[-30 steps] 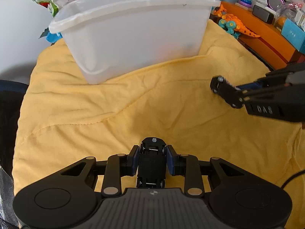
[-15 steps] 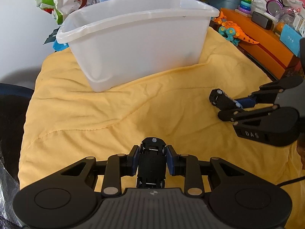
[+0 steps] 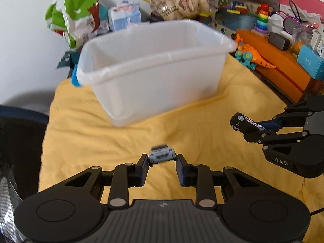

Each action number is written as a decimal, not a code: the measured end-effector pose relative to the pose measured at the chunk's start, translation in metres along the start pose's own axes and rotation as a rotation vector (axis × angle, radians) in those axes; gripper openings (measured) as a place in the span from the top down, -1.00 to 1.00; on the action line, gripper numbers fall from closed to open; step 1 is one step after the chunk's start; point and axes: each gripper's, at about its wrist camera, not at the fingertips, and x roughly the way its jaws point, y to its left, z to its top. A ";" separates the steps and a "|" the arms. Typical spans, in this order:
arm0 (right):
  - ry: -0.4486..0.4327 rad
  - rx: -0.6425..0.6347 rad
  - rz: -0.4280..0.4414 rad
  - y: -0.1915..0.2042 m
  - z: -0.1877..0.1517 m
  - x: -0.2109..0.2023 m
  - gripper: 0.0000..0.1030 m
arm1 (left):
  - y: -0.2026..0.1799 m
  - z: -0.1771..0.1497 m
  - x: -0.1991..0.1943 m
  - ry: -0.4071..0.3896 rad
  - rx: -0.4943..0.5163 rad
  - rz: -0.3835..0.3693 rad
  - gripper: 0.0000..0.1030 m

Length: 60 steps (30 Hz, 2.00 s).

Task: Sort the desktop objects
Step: 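Grasp the black car with the left tool while the right tool grasps the white-red car, then carry both cars into the bin and open both tools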

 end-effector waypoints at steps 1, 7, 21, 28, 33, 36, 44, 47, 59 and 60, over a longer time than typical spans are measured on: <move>-0.004 0.003 0.000 -0.002 0.002 -0.003 0.67 | 0.000 0.003 -0.002 -0.007 0.004 0.001 0.36; -0.027 0.025 -0.013 -0.010 0.008 -0.012 0.66 | 0.002 0.007 -0.007 -0.027 -0.011 -0.005 0.36; -0.031 0.035 0.001 -0.014 0.008 -0.018 0.66 | 0.011 0.002 -0.019 -0.032 -0.022 -0.013 0.36; -0.164 0.034 -0.010 -0.029 0.061 -0.053 0.66 | 0.013 0.069 -0.048 -0.190 0.020 0.016 0.36; -0.255 0.034 -0.031 -0.039 0.109 -0.070 0.66 | 0.015 0.118 -0.051 -0.253 0.023 0.036 0.36; -0.280 0.026 -0.045 -0.044 0.132 -0.064 0.66 | 0.017 0.138 -0.043 -0.268 0.005 0.032 0.36; -0.208 0.093 -0.019 -0.053 0.161 -0.016 0.66 | 0.025 0.160 0.009 -0.199 0.000 0.082 0.36; -0.175 0.091 -0.026 -0.052 0.167 0.001 0.66 | 0.032 0.161 0.031 -0.150 -0.012 0.094 0.36; -0.131 0.098 -0.038 -0.046 0.170 0.027 -0.01 | 0.044 0.154 0.059 -0.091 -0.052 0.130 0.04; -0.137 0.093 -0.045 -0.046 0.171 0.025 -0.05 | 0.043 0.155 0.057 -0.099 -0.052 0.132 -0.03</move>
